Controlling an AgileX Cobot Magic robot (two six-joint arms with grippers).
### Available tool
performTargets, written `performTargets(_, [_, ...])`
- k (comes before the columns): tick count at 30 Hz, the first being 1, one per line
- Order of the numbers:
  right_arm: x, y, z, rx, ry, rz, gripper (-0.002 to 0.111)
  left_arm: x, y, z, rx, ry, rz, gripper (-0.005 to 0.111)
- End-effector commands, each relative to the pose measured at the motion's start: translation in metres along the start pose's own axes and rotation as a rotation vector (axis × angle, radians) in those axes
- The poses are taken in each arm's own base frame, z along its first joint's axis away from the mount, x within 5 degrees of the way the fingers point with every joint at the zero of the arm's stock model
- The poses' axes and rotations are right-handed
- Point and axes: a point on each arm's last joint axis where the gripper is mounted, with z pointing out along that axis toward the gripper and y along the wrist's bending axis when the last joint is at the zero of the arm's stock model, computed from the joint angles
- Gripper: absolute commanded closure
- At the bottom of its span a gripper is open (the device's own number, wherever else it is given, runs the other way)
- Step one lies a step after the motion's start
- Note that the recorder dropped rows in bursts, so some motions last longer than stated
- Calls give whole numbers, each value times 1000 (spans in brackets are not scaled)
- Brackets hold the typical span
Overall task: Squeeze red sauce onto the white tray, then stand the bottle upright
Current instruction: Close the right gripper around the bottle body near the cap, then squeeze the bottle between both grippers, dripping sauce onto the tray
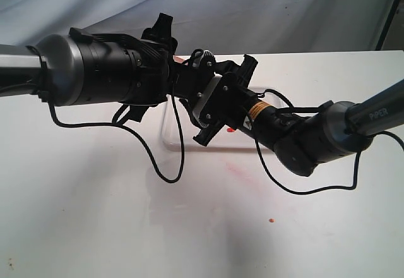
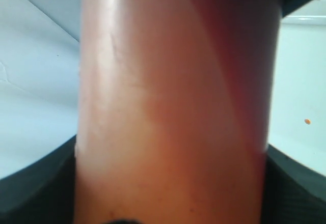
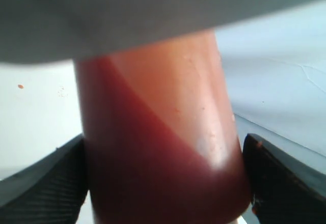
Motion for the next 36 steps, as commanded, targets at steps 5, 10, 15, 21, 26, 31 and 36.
performTargets(5, [4,-4,1,28,31,24,108,-2,12,-11,-48,-53,-30,107])
performTargets(10, [4,-4,1,28,31,26,108,-2,12,-11,-48,-53,-30,107])
performTargets(15, [3,-3,1,12,27,15,82,-2,12,-11,-48,-53,-30,107])
performTargets(21, [5,-6,1,46,47,43,12,-2,12,-11,-48,-53,-30,107])
performTargets(26, [4,-6,-1,19,81,56,3,-2,12,-11,-48,-53,-30,107])
performTargets(31, [-4,-4,-9,-16,28,31,3,-2,12,-11,-49,-50,-29,107])
performTargets(36, [-6,-5,-12,-20,41,70,3,-2,12,-11,-49,-50,-29,107])
